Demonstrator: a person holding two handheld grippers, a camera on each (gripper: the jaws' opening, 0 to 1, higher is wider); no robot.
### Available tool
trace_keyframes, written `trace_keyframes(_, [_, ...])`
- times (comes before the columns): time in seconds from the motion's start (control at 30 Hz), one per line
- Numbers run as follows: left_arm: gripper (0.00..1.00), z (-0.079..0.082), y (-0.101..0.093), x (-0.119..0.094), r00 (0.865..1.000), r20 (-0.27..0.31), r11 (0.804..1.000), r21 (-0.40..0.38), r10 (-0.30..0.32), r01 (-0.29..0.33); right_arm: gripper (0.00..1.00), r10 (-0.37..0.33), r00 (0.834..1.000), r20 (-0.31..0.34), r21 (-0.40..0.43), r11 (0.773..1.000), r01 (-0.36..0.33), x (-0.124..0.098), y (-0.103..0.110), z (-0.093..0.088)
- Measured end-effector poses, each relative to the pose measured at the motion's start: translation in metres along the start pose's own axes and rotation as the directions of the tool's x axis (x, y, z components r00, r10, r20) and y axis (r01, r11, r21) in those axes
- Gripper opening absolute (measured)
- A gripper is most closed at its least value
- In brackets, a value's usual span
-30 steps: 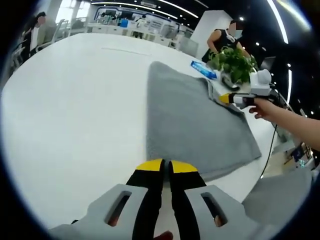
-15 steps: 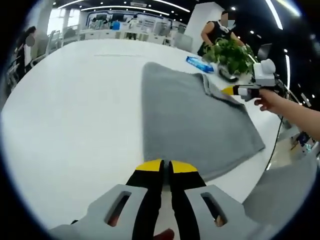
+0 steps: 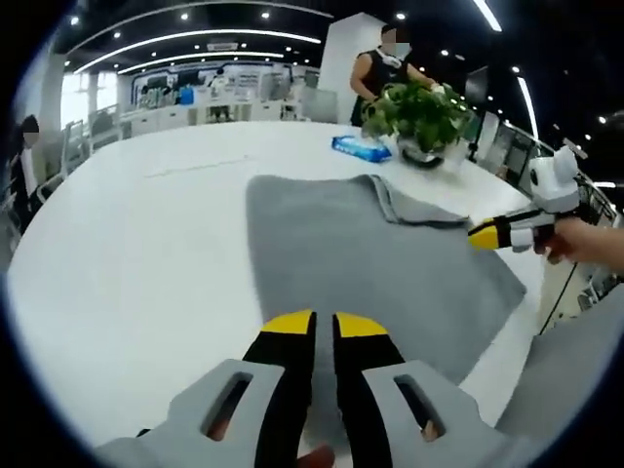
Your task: Open the folded towel by lifting each exposed corner and separating the folded layers until the towel lies flat within the target outline without major curled edges
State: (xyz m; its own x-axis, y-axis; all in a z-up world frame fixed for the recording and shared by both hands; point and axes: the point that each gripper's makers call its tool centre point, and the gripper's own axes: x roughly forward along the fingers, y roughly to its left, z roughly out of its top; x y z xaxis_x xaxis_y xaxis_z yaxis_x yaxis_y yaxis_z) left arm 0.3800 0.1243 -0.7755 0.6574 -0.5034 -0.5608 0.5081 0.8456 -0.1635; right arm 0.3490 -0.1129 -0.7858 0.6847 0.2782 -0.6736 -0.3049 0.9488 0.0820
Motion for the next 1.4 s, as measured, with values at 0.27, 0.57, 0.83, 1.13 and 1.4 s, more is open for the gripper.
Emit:
trace_keyframes(0.27, [0.06, -0.032, 0.008, -0.004, 0.991, -0.127, 0.998, 0.057, 0.033, -0.026, 0.21, 0.017, 0.998, -0.068, 0.014, 1.0, -0.017, 0.006, 0.015, -0.021])
trace_keyframes(0.57, [0.05, -0.041, 0.012, -0.02, 0.994, -0.099, 0.997, 0.062, 0.045, -0.039, 0.2, -0.003, 0.997, -0.082, -0.08, 0.997, -0.004, 0.018, 0.025, -0.013])
trace_keyframes(0.83, [0.05, -0.048, 0.013, -0.031, 0.995, -0.071, 0.995, 0.079, 0.071, -0.065, 0.2, 0.008, 0.996, -0.09, -0.078, 0.997, -0.015, 0.019, 0.03, -0.009])
trace_keyframes(1.13, [0.06, -0.052, 0.014, -0.037, 0.998, -0.034, 0.998, 0.041, 0.05, -0.049, 0.2, 0.002, 1.0, 0.024, -0.204, 0.979, 0.003, -0.016, 0.036, 0.041])
trace_keyframes(1.4, [0.06, -0.052, 0.012, -0.037, 0.998, -0.052, 0.997, 0.07, 0.047, -0.044, 0.23, 0.04, 0.998, 0.039, -0.333, 0.943, -0.025, -0.021, 0.033, 0.076])
